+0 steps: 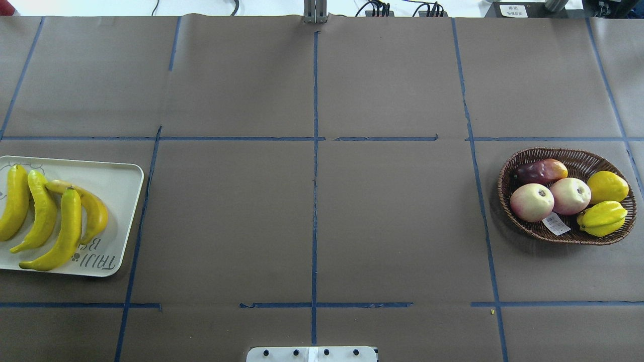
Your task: Transfer all bananas from basket to plate
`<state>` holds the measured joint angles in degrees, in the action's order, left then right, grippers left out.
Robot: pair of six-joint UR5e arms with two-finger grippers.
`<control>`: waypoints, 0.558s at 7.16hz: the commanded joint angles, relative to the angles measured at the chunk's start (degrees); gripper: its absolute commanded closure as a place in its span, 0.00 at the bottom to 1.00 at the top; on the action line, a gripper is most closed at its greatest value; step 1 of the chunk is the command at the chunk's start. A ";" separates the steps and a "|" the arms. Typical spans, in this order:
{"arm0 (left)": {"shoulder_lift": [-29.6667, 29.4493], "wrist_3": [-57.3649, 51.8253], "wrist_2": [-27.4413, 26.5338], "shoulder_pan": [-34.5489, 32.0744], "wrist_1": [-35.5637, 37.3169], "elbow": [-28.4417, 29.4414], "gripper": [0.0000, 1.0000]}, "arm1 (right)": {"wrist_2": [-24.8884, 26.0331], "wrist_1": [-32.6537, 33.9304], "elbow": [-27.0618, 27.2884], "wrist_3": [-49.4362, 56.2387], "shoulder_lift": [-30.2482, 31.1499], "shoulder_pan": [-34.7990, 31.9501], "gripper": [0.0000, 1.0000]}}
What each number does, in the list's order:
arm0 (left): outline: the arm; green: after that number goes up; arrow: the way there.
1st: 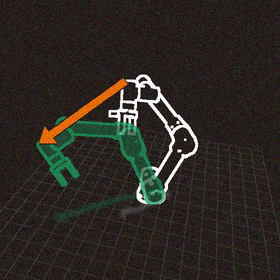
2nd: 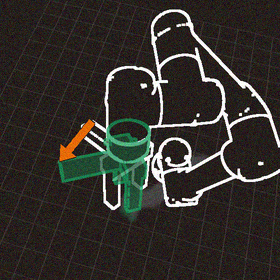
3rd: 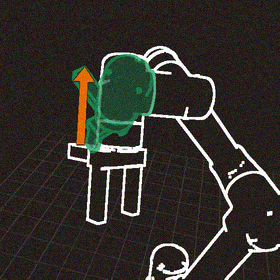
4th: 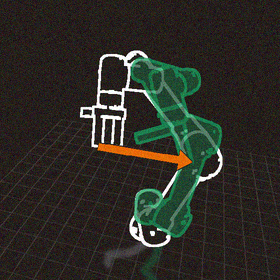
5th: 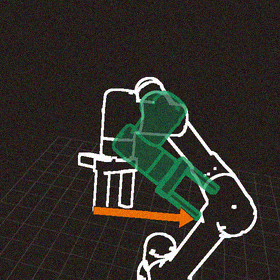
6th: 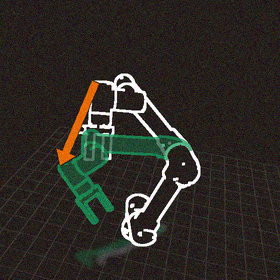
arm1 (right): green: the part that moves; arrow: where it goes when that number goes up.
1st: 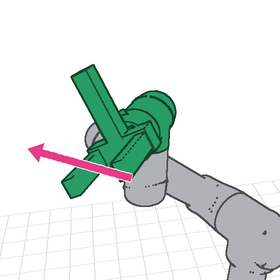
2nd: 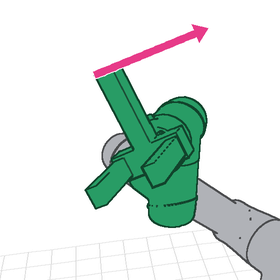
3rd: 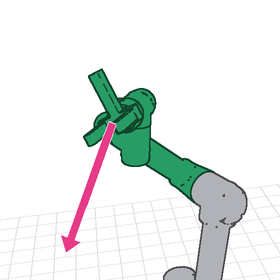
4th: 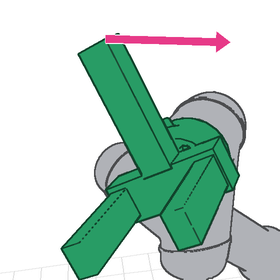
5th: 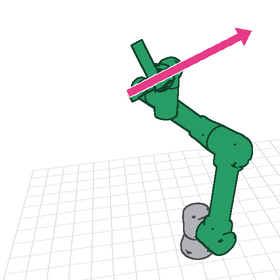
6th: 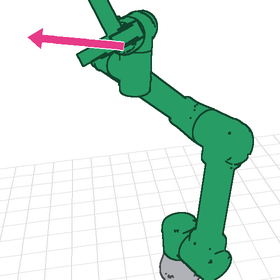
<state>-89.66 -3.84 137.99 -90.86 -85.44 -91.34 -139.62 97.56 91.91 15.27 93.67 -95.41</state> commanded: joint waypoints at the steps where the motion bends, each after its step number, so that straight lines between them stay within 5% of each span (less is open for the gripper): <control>1: -0.08 -0.20 -0.09 -0.02 -0.08 0.02 0.00 | -0.83 0.00 0.02 -1.63 0.46 -0.56 0.00; 4: -0.34 0.06 -0.09 -0.02 -0.08 -0.25 0.00 | -0.39 -0.18 3.18 -9.18 -0.16 -0.65 0.00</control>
<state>-89.84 -3.83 137.90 -90.88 -85.52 -91.48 -140.20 97.41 93.94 9.12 93.62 -96.02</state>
